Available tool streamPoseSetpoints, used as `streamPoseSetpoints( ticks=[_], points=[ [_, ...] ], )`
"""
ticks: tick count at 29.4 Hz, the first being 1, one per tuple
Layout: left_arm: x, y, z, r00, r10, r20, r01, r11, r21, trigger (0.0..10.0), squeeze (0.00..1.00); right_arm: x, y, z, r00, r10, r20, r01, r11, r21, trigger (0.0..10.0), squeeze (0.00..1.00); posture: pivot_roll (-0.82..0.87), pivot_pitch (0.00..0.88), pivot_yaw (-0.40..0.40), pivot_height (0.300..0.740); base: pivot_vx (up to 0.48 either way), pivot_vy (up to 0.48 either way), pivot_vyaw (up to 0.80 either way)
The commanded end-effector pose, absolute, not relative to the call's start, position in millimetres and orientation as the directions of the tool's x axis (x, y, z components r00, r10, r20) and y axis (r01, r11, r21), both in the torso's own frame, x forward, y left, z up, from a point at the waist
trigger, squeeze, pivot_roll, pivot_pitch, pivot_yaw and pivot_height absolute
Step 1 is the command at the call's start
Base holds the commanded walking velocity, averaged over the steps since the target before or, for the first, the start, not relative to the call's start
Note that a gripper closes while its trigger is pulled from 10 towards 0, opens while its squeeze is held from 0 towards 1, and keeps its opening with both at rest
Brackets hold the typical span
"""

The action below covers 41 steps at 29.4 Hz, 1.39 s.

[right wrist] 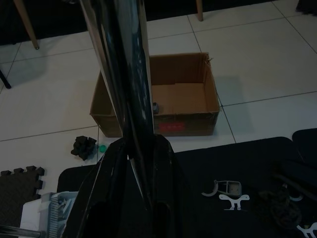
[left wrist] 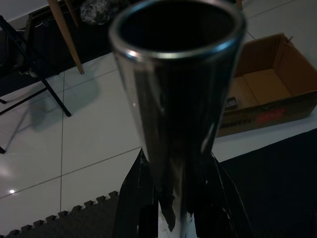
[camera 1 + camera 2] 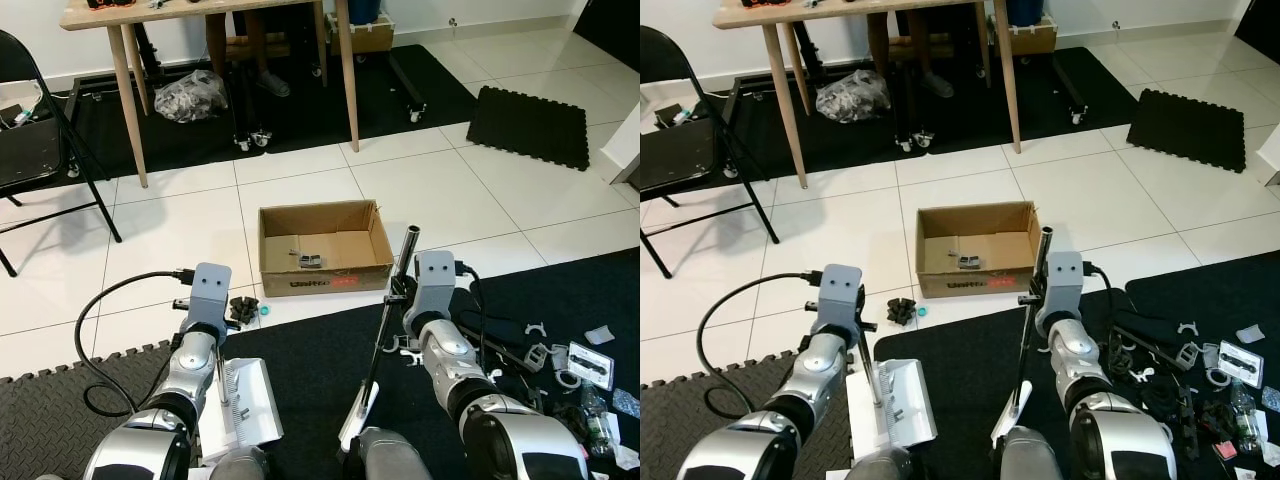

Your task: Sweep floor

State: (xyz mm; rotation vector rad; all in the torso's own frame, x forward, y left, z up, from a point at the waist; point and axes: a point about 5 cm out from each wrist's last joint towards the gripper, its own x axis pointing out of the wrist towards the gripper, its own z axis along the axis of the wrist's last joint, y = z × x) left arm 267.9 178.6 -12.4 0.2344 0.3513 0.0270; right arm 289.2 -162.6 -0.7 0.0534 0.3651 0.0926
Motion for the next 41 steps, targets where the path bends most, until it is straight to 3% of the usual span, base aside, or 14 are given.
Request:
streamPoseSetpoints(
  ticks=[1, 41],
  points=[
    [246.2, 197.5, -32.8, 0.876, 0.146, -0.459, 0.002, 0.952, 0.308, 10.0, 0.0, 281.5, -162.1, -10.2, 0.909, 0.092, -0.407, -0.065, 0.995, 0.079, 10.0, 0.0, -0.02, 0.0, 0.032, 0.74, 0.0, 0.0, 0.0],
    [246.2, 198.0, -32.9, 0.875, 0.147, -0.461, 0.003, 0.951, 0.309, 10.0, 0.0, 281.3, -161.9, -10.4, 0.909, 0.091, -0.408, -0.063, 0.995, 0.081, 10.0, 0.0, -0.02, 0.001, 0.033, 0.74, 0.0, 0.0, 0.0]
  ],
)
